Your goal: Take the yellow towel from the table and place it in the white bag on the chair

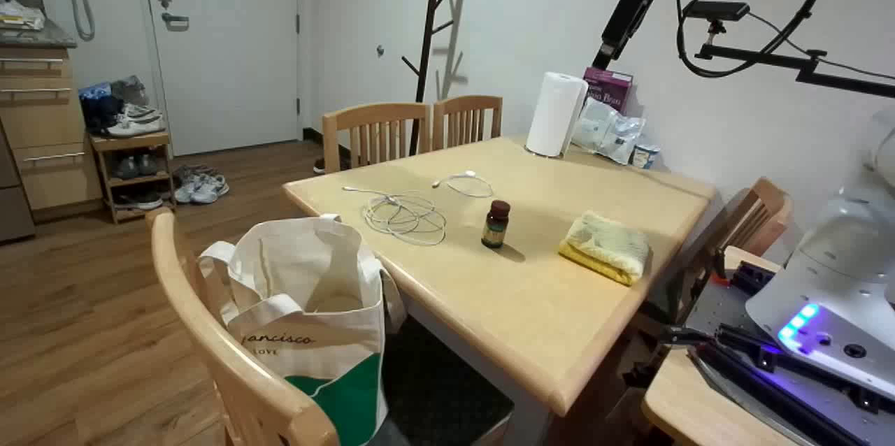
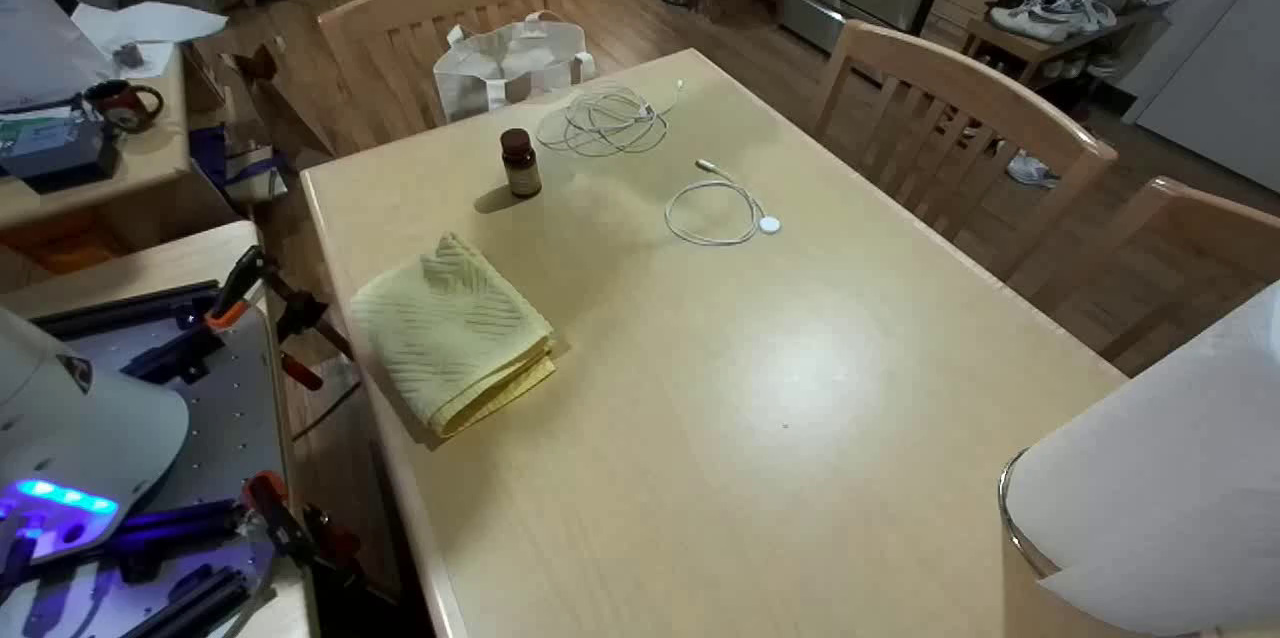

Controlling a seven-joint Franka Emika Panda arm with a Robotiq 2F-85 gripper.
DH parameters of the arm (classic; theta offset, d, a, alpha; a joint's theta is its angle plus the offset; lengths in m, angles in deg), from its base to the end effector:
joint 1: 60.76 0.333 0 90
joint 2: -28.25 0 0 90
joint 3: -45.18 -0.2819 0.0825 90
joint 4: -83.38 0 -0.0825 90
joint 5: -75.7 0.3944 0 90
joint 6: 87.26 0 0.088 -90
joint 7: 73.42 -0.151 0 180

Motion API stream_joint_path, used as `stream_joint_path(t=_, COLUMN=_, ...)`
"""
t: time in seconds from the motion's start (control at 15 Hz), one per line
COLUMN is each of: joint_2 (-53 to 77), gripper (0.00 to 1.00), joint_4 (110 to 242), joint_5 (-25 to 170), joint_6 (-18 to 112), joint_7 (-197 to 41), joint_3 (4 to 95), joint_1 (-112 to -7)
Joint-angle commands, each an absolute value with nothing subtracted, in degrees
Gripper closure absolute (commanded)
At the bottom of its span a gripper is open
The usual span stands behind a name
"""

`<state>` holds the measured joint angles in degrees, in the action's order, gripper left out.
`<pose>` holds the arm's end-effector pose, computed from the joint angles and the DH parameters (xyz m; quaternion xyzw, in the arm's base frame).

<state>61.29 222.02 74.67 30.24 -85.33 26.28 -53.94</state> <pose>0.3963 0.1869 0.4457 0.9855 0.1058 0.1152 0.0651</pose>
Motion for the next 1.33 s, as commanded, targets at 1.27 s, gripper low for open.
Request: stream_joint_path(t=1.27, joint_2=30.8, gripper=0.0, joint_4=237.6, joint_5=78.1, joint_6=47.4, joint_7=-92.5, joint_3=36.3, joint_1=-54.9)
